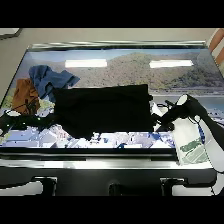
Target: Fold the shirts.
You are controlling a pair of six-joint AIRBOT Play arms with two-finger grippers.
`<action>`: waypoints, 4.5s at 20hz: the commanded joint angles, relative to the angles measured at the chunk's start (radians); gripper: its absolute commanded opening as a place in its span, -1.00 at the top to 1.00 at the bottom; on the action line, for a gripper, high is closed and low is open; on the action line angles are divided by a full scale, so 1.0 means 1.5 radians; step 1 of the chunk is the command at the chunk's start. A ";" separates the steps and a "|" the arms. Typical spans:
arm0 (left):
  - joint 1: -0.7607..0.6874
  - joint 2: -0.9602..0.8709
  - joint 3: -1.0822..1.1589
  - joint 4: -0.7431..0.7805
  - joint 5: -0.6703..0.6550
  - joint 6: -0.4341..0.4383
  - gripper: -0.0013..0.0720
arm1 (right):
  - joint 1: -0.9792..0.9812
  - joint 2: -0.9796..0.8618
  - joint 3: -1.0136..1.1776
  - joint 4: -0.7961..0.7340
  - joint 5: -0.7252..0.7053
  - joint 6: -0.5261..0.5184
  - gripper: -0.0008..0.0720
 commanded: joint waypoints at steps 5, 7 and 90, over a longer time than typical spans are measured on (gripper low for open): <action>0.009 0.022 0.077 0.019 -0.129 -0.016 0.88 | -0.001 0.001 0.054 0.052 0.027 -0.042 0.88; 0.008 0.063 0.175 0.078 -0.169 -0.031 0.89 | -0.001 0.035 0.150 0.023 0.050 -0.060 0.88; -0.060 0.217 -0.324 0.094 -0.090 -0.112 0.87 | -0.058 0.213 -0.079 -0.160 0.167 -0.013 -0.21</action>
